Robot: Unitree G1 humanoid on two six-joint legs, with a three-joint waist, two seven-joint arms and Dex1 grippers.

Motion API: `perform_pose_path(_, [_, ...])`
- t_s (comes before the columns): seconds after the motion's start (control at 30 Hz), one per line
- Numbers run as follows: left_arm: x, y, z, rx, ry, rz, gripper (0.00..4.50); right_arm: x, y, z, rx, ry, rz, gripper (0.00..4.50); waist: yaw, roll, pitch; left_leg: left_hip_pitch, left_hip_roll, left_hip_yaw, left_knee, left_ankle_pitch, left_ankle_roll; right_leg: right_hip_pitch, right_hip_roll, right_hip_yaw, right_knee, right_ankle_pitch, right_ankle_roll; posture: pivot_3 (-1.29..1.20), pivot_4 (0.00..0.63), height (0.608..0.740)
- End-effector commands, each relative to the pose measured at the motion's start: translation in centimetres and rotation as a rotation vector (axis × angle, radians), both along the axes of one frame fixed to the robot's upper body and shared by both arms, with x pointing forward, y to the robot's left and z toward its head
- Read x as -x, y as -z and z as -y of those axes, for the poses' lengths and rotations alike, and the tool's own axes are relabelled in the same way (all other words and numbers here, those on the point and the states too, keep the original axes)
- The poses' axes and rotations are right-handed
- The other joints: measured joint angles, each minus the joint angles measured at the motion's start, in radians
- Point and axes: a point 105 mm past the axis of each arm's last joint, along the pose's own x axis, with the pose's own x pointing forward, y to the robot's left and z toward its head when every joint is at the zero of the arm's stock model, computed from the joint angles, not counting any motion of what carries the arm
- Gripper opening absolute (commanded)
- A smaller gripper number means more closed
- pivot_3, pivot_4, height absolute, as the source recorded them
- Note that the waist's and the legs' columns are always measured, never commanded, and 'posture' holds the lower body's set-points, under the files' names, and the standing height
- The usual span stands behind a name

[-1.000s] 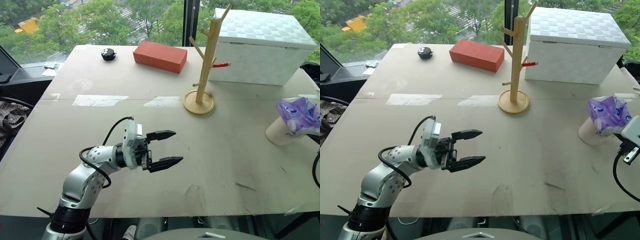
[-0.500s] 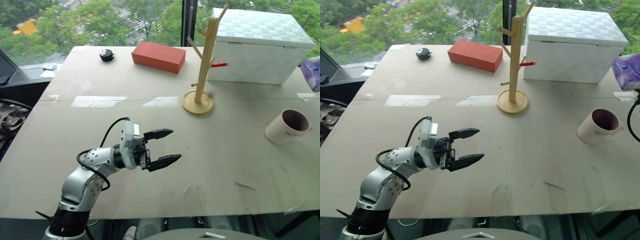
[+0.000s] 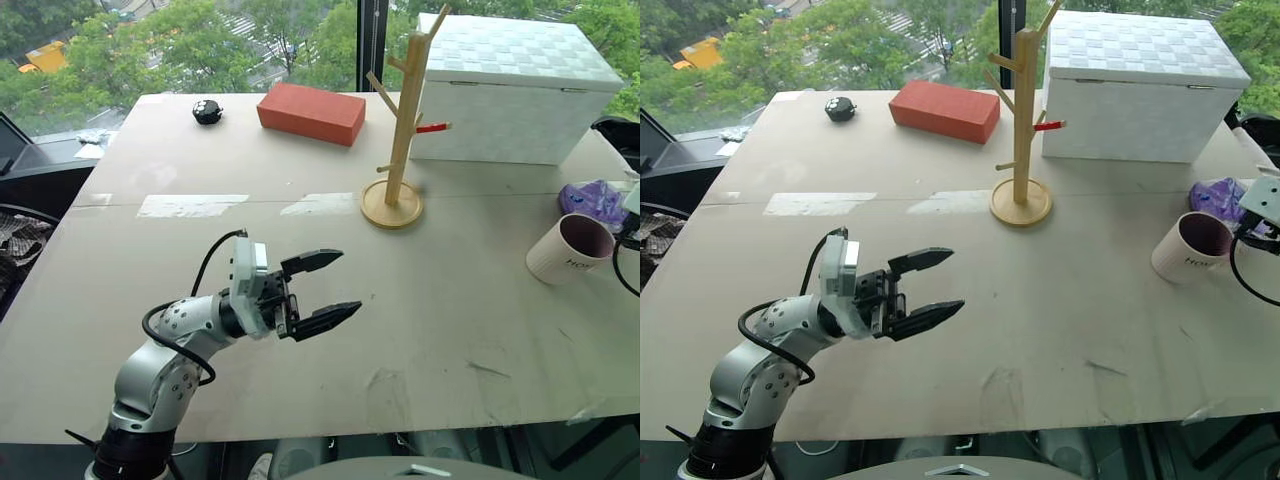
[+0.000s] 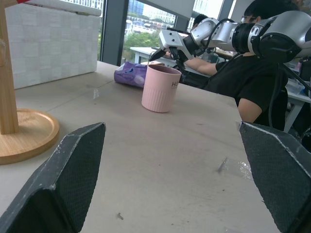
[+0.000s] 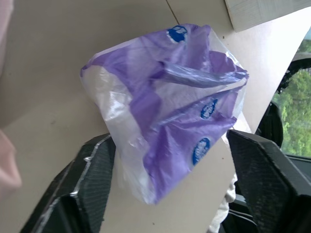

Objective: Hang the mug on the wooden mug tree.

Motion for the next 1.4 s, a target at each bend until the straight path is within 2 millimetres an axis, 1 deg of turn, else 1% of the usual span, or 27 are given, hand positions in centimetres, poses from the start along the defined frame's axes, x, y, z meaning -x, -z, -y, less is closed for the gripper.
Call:
perform_pose_path(0.03, [0.4, -1.0, 0.1, 0.004, 0.030, 0.046, 4.50, 2.5, -3.5, 1.9, -0.082, 0.027, 0.060, 3.43, 0.001, 0.000, 0.000, 0.000, 0.000, 0.000, 0.000, 0.000, 0.000, 0.000, 0.000, 0.000, 0.000, 0.000, 0.000, 0.00, 0.150, 0.740])
perform_pose_path(0.07, [0.4, -1.0, 0.1, 0.002, 0.034, 0.044, 4.50, 3.2, -3.8, 2.2, -0.117, 0.033, 0.059, 3.43, 0.001, 0.000, 0.000, 0.000, 0.000, 0.000, 0.000, 0.000, 0.000, 0.000, 0.000, 0.000, 0.000, 0.000, 0.000, 0.00, 0.150, 0.740])
perform_pose_path(0.1, [0.2, -1.0, 0.0, -0.001, 0.039, 0.041, 4.50, 4.5, -4.2, 2.8, -0.205, 0.065, 0.054, 3.43, 0.001, 0.000, 0.000, 0.000, 0.000, -0.001, 0.000, 0.000, 0.000, 0.000, 0.000, 0.000, 0.000, 0.000, 0.000, 0.00, 0.150, 0.740])
perform_pose_path(0.17, [-0.2, -0.9, -0.1, -0.007, 0.047, 0.039, 4.50, 6.8, -3.7, 3.3, -0.371, 0.143, 0.029, 3.43, 0.008, 0.000, 0.000, -0.001, 0.000, -0.001, 0.000, 0.000, 0.000, 0.000, 0.000, -0.001, -0.001, 0.000, 0.000, 0.00, 0.150, 0.740])
perform_pose_path(0.23, [-0.4, -0.9, -0.1, -0.009, 0.054, 0.039, 4.50, 7.9, -2.5, 2.5, -0.475, 0.187, 0.051, 3.43, 0.013, 0.000, -0.001, 0.000, 0.001, -0.002, 0.000, 0.000, 0.000, 0.002, -0.001, -0.001, -0.001, 0.000, 0.000, 0.00, 0.150, 0.740])
perform_pose_path(0.3, [-0.5, -1.0, -0.1, -0.010, 0.058, 0.040, 4.50, 8.9, -2.0, 1.6, -0.505, 0.215, 0.079, 3.43, 0.004, -0.001, -0.002, 0.001, 0.002, -0.002, 0.000, 0.000, 0.000, 0.002, 0.000, -0.001, -0.001, 0.000, 0.000, 0.00, 0.150, 0.740])
perform_pose_path(0.33, [-0.5, -1.0, 0.0, -0.009, 0.067, 0.038, 4.50, 9.2, -0.9, 0.8, -0.535, 0.230, 0.104, 3.43, 0.001, 0.001, -0.002, 0.002, 0.002, -0.001, 0.000, 0.000, 0.000, 0.002, 0.001, -0.001, 0.000, 0.000, 0.001, 0.00, 0.150, 0.740])
perform_pose_path(0.4, [-0.6, -1.0, 0.1, -0.014, 0.084, 0.037, 4.50, 9.6, 0.7, -0.6, -0.580, 0.254, 0.148, 3.43, -0.003, -0.002, -0.003, 0.002, 0.002, -0.001, -0.001, 0.000, 0.000, 0.002, 0.001, -0.001, 0.000, -0.002, 0.005, 0.00, 0.150, 0.740])
perform_pose_path(0.43, [-0.6, -1.0, 0.1, -0.017, 0.089, 0.038, 4.50, 9.6, 1.3, -1.2, -0.602, 0.264, 0.159, 3.06, -0.005, -0.001, -0.003, 0.003, 0.002, -0.001, 0.000, -0.001, 0.000, 0.002, 0.001, 0.000, 0.000, -0.002, 0.005, 0.00, 0.150, 0.740])
perform_pose_path(0.5, [-0.7, -1.1, 0.0, -0.019, 0.090, 0.041, 4.50, 9.4, 1.9, -2.6, -0.647, 0.260, 0.168, 2.68, -0.005, 0.002, -0.004, 0.004, 0.002, -0.001, 0.000, 0.000, 0.000, 0.002, 0.002, 0.000, 0.001, 0.000, 0.005, 0.00, 0.150, 0.740])
perform_pose_path(0.53, [-0.7, -1.2, -0.1, -0.020, 0.090, 0.043, 4.50, 9.2, 2.2, -3.3, -0.669, 0.253, 0.167, 2.21, -0.005, 0.003, -0.004, 0.004, 0.001, 0.000, 0.001, 0.000, 0.000, 0.002, 0.002, 0.000, 0.001, 0.000, 0.006, 0.00, 0.150, 0.740])
perform_pose_path(0.6, [-0.7, -1.2, -0.2, -0.023, 0.090, 0.046, 4.50, 8.9, 2.4, -4.0, -0.696, 0.251, 0.171, 2.21, -0.002, 0.003, -0.004, 0.004, 0.001, 0.000, 0.002, 0.000, 0.000, 0.002, 0.002, 0.000, 0.001, 0.001, 0.006, 0.00, 0.150, 0.740])
perform_pose_path(0.77, [-0.4, -1.4, -0.4, -0.031, 0.086, 0.054, 4.50, 7.2, 2.7, -4.6, -0.719, 0.251, 0.217, 2.21, 0.001, 0.002, -0.004, 0.002, 0.001, 0.000, 0.002, -0.001, 0.001, 0.002, 0.002, 0.000, 0.000, 0.001, 0.006, 0.00, 0.150, 0.740])
perform_pose_path(0.9, [-0.4, -1.5, -0.6, -0.038, 0.067, 0.060, 4.50, 6.0, 3.2, -5.3, -0.737, 0.235, 0.212, 2.21, 0.002, 0.002, -0.004, 0.000, 0.001, 0.000, 0.002, -0.002, 0.002, 0.001, 0.002, 0.000, -0.001, 0.001, 0.005, 0.00, 0.150, 0.740])
perform_pose_path(1.23, [0.1, -1.9, -0.9, -0.052, 0.031, 0.063, 4.50, 3.7, 4.8, -5.9, -0.768, 0.241, 0.218, 2.21, 0.001, 0.001, -0.004, 0.000, 0.000, 0.001, 0.002, -0.002, 0.003, 0.000, 0.002, 0.001, -0.001, 0.001, 0.006, 0.00, 0.150, 0.740])
perform_pose_path(1.3, [0.1, -2.0, -1.0, -0.055, 0.025, 0.067, 4.50, 3.4, 5.2, -6.0, -0.772, 0.243, 0.215, 1.66, 0.001, 0.001, -0.004, 0.000, 0.000, 0.001, 0.002, -0.002, 0.003, 0.000, 0.002, 0.001, -0.001, 0.000, 0.006, 0.00, 0.150, 0.740])
perform_pose_path(1.37, [0.1, -2.1, -1.1, -0.057, 0.017, 0.071, 4.50, 3.1, 5.5, -6.1, -0.777, 0.243, 0.216, 0.88, 0.001, 0.001, -0.004, 0.000, 0.000, 0.001, 0.002, -0.002, 0.003, 0.000, 0.002, 0.001, 0.000, 0.001, 0.006, 0.00, 0.150, 0.740])
perform_pose_path(1.4, [0.1, -2.2, -1.2, -0.058, 0.015, 0.071, 4.50, 3.0, 5.6, -6.1, -0.776, 0.242, 0.219, 0.39, 0.001, 0.001, -0.004, 0.000, 0.000, 0.000, 0.002, -0.002, 0.003, 0.000, 0.002, 0.001, 0.000, 0.001, 0.006, 0.00, 0.150, 0.740])
